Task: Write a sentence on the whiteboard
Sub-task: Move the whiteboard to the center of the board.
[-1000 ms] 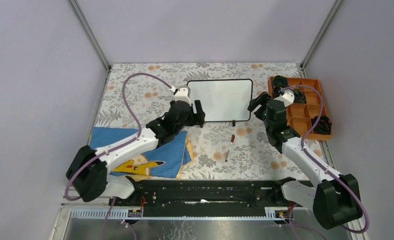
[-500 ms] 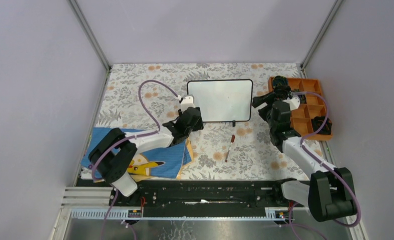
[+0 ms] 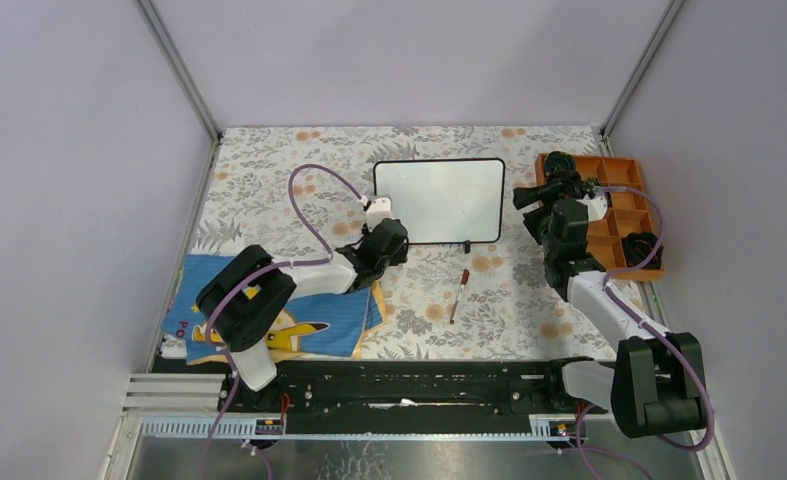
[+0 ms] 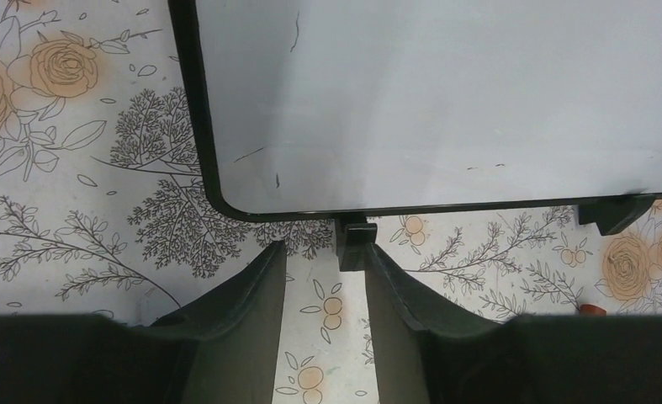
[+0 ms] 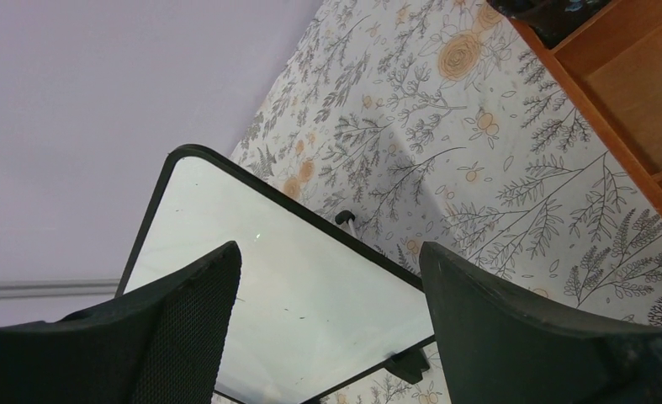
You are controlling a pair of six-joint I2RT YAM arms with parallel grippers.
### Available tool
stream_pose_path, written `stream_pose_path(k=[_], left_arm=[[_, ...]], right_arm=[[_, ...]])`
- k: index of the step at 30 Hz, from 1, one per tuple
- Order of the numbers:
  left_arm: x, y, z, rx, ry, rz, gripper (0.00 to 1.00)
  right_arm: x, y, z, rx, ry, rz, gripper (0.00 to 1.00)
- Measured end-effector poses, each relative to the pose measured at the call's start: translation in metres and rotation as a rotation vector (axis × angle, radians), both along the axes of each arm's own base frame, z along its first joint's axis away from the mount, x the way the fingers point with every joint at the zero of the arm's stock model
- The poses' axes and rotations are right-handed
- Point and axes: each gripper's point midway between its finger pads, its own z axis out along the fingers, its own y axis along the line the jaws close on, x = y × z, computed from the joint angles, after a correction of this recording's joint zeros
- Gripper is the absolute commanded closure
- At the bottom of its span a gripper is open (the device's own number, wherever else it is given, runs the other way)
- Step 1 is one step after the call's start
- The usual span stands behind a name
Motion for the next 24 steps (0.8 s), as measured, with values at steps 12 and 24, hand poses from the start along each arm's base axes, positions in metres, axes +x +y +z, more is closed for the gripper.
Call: stream_pose_path(k=[12,24], left_arm=[[0.009,-0.011,-0.012,0.012,0.004,-0.010,0.61],[0.010,-0.016,-0.013,0.010,-0.001,-0.022,0.69]], right_arm=[[0.005,-0.011,-0.016,0.073,0.053,-0.054,0.18],[0.026,0.004,-0.019,0.184,0.034,-0.020,0.20]])
